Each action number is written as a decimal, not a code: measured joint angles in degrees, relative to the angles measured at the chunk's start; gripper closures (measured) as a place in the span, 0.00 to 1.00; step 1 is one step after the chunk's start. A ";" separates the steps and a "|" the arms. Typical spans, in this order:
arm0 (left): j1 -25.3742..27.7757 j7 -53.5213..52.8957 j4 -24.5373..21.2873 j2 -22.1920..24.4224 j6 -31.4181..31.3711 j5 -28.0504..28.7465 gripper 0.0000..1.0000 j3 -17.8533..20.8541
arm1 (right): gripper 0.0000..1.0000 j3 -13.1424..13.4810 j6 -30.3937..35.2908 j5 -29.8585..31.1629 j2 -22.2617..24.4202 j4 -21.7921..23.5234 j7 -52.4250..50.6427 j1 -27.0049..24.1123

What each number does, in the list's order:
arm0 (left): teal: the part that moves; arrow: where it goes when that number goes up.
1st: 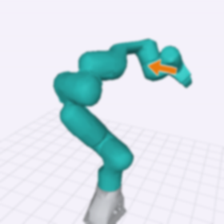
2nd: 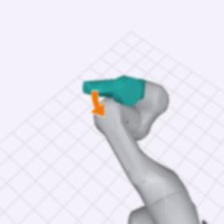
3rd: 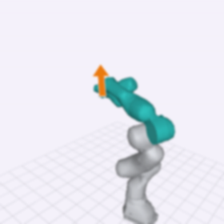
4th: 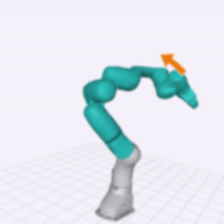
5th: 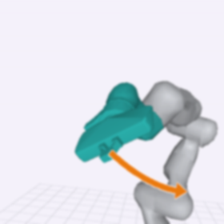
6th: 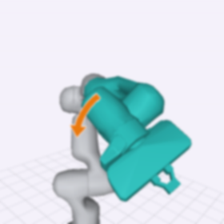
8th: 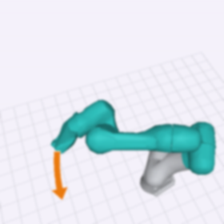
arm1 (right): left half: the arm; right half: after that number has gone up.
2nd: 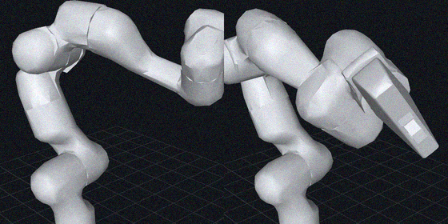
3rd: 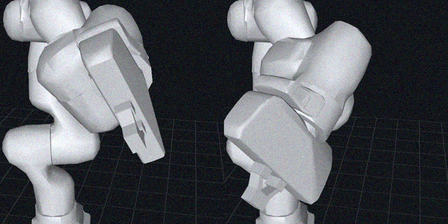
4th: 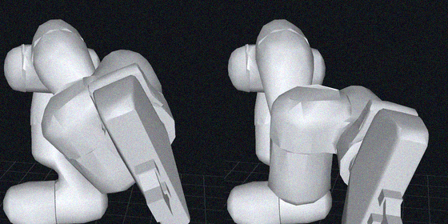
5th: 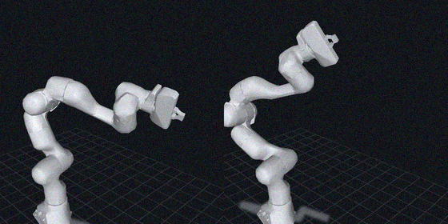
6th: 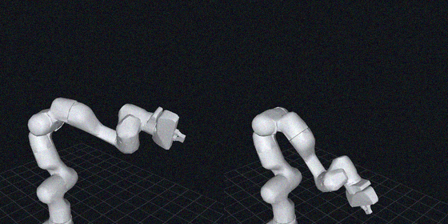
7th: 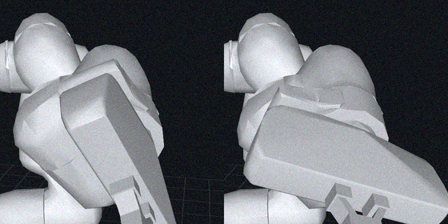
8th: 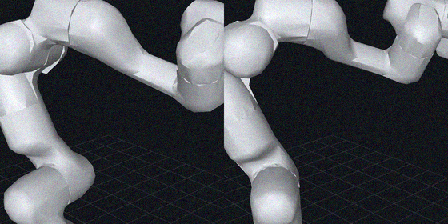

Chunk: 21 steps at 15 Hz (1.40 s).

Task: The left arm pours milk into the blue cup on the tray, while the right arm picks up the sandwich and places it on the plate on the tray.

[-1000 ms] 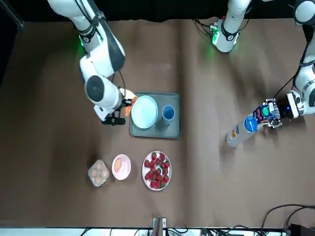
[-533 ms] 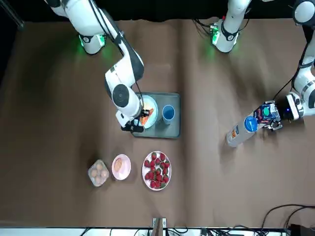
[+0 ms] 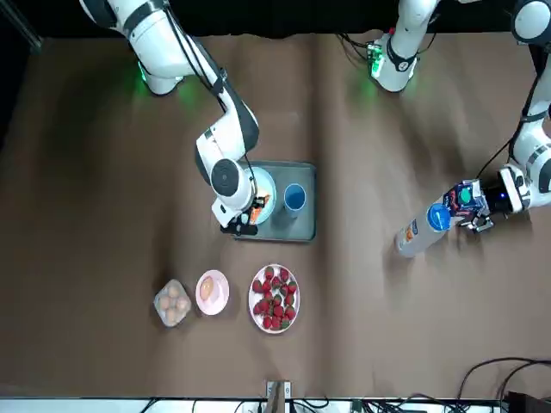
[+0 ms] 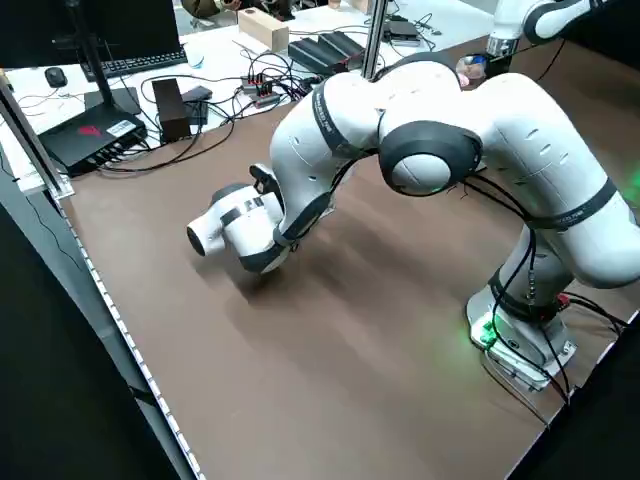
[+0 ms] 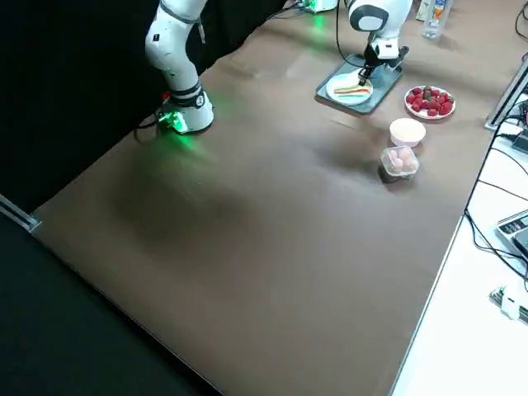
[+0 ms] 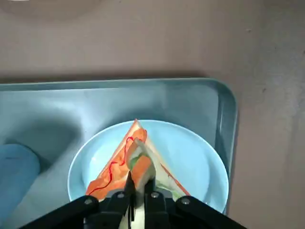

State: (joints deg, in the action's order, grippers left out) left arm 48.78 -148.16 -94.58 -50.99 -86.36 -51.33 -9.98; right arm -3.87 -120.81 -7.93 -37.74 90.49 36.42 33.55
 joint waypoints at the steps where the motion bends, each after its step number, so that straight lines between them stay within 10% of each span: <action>1: -0.01 0.00 0.01 0.00 -0.07 -0.01 0.00 -0.25 | 0.90 0.01 -0.27 0.12 -0.24 0.00 0.00 0.03; 4: -0.24 0.00 -0.02 0.00 -0.09 -0.04 0.00 -0.72 | 0.86 0.02 -1.71 0.16 -0.48 -0.01 0.00 0.11; 8: -1.79 0.00 -0.77 0.00 -0.08 -0.29 0.00 -1.62 | 0.44 0.09 -1.79 0.20 -0.45 -0.87 -0.06 0.12; 21: -3.91 0.00 -3.10 0.00 -1.80 -1.20 0.01 -1.72 | 0.48 5.21 22.17 4.53 15.66 -3.32 -18.96 -8.59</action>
State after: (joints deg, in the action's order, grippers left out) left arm 44.87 -148.16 -97.68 -51.00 -88.16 -52.53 -11.70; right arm 1.34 -98.64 -3.40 -22.08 87.16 17.47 24.96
